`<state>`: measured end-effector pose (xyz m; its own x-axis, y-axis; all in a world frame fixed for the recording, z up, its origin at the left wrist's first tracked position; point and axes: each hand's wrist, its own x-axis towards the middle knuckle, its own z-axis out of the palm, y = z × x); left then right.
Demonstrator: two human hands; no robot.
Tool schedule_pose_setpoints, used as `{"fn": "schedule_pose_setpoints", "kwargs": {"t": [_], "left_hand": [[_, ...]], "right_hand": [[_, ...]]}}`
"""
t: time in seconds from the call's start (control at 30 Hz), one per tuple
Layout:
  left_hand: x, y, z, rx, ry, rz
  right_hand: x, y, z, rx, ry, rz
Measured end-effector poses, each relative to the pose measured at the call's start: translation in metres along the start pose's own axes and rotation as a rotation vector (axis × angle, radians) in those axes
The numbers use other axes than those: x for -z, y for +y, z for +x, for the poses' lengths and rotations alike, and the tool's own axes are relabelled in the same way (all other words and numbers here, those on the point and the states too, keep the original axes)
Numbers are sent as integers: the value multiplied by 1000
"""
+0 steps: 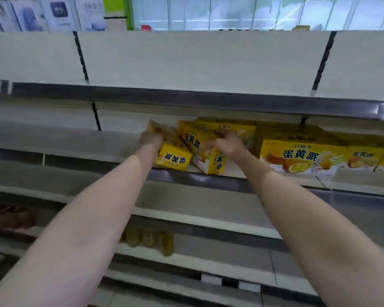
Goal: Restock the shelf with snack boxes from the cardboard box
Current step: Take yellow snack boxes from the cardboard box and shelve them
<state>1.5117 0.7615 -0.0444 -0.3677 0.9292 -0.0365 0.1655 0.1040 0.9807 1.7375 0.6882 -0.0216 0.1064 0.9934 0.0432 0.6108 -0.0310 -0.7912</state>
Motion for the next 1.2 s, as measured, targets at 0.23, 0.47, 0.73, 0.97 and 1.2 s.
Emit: {"fn": "schedule_pose_setpoints", "kwargs": {"t": [0.23,0.47,0.73,0.97,1.2], "left_hand": [[-8,11,-18,-73,-104,403],[-12,21,-3,-279,78,936],[-53,32,-8,-869,-256,1018],[-85,18,-12,-935,-274,1073],[-78,11,-31,-1098,-129,1387]], "right_hand": [[-16,-4,22,115,-16,-14],[-10,-4,38,161,-44,-142],[10,8,51,158,107,-509],[16,36,40,351,136,-697],[7,33,42,256,191,-398]]}}
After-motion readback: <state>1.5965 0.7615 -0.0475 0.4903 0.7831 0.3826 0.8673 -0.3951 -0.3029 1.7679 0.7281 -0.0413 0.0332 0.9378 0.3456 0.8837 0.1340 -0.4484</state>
